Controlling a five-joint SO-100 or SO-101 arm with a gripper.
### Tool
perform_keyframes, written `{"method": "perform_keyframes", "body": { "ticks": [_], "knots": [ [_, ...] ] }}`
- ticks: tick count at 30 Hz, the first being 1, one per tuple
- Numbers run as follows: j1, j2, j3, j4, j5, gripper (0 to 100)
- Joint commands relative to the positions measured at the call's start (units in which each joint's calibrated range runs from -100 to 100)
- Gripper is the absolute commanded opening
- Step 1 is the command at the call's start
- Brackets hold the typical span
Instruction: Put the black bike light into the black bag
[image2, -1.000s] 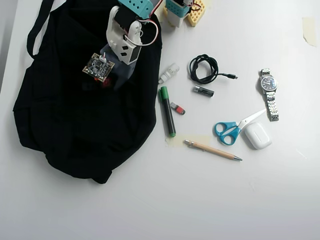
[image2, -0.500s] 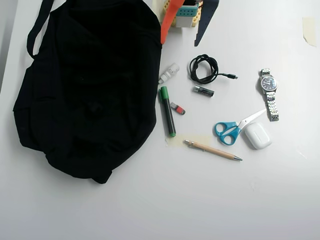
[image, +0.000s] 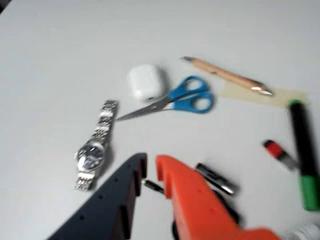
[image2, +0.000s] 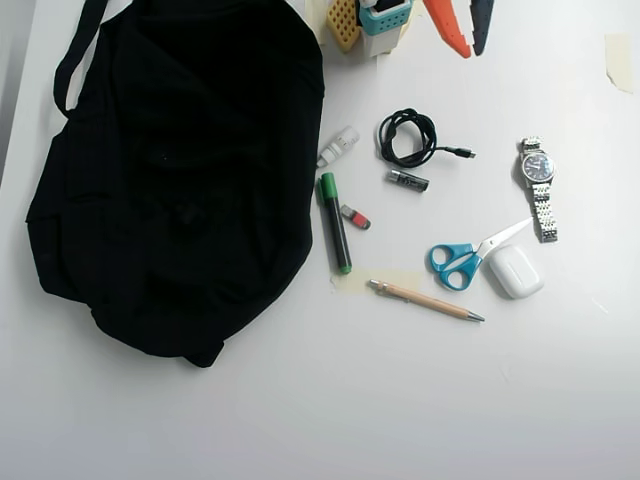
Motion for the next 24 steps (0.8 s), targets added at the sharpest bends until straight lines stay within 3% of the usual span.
{"method": "perform_keyframes", "body": {
  "ticks": [1,14,24],
  "knots": [
    [-1.36,-4.67,7.79,-6.70,-0.28,2],
    [-1.88,-17.53,48.58,-43.91,-0.28,2],
    [2.46,-17.53,58.55,-50.11,-0.28,2]
  ]
}}
